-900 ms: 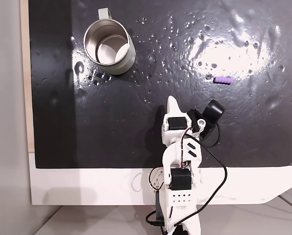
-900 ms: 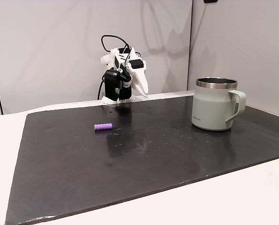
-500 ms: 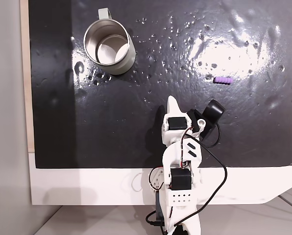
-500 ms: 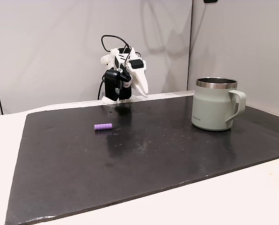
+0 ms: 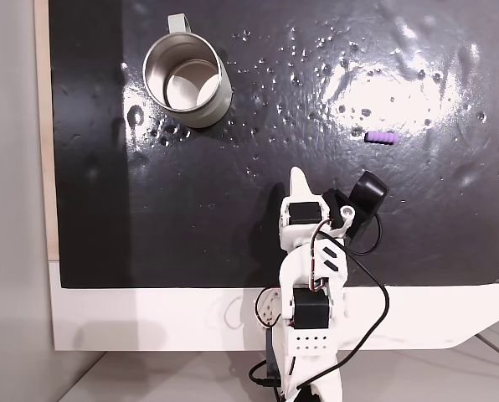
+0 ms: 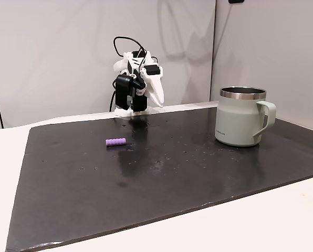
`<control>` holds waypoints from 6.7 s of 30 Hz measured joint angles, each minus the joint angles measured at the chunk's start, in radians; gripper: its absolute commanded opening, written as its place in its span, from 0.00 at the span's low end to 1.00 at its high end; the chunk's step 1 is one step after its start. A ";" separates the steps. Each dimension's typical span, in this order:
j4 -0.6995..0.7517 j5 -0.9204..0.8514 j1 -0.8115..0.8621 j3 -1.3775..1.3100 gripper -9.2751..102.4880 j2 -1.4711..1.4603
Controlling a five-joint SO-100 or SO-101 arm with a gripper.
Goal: Grasp a pengrip and put it in the cup.
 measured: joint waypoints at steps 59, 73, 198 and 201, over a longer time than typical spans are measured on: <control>0.518 -0.563 0.433 -1.259 0.28 -1.348; 0.345 -0.569 0.515 -1.223 0.28 -1.566; 0.857 0.057 -0.069 -2.603 0.08 -2.002; 0.810 0.075 -0.103 -2.606 0.08 -2.017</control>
